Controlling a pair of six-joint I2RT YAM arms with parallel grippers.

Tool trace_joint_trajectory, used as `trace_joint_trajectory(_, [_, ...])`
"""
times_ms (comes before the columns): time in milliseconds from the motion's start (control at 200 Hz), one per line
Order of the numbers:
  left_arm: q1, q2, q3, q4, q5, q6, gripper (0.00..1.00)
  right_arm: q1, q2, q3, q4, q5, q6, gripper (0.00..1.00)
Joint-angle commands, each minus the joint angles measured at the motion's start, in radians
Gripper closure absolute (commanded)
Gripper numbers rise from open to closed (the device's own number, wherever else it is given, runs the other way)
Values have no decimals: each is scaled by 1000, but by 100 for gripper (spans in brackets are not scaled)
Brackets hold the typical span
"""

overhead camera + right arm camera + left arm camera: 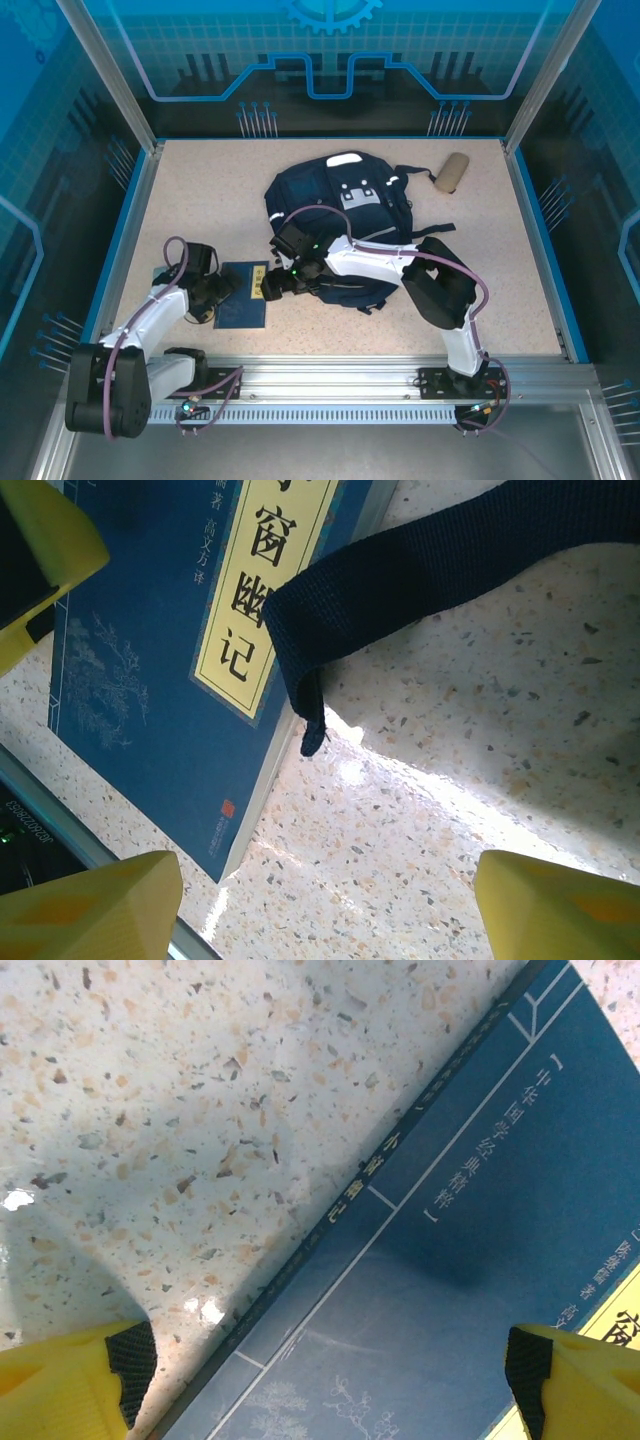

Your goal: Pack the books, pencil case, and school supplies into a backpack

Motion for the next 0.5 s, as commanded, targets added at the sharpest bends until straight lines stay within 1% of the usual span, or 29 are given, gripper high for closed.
trace_joint_trajectory(0, [1, -15, -56, 39, 166, -8, 10, 15, 23, 30, -17, -22, 13, 22])
trace_joint_trajectory(25, [-3, -19, -59, 41, 185, -10, 11, 15, 24, 28, -17, -23, 14, 23])
trace_joint_trajectory(90, [-21, -34, -61, 37, 217, -13, 14, 17, 28, 29, -14, -25, 17, 32])
trace_joint_trajectory(145, [-48, -54, -60, 26, 219, -20, 16, 17, 32, 31, -17, -19, 20, 41])
trace_joint_trajectory(170, [-59, -64, -60, 20, 220, -25, 17, 17, 34, 32, -17, -16, 23, 43])
trace_joint_trajectory(290, [-84, -118, -66, 2, 229, -48, 22, 18, 48, 34, -21, -8, 26, 47])
trace_joint_trajectory(495, [-88, -183, -92, -3, 252, -75, 30, 29, 73, 60, -49, 13, 18, 48])
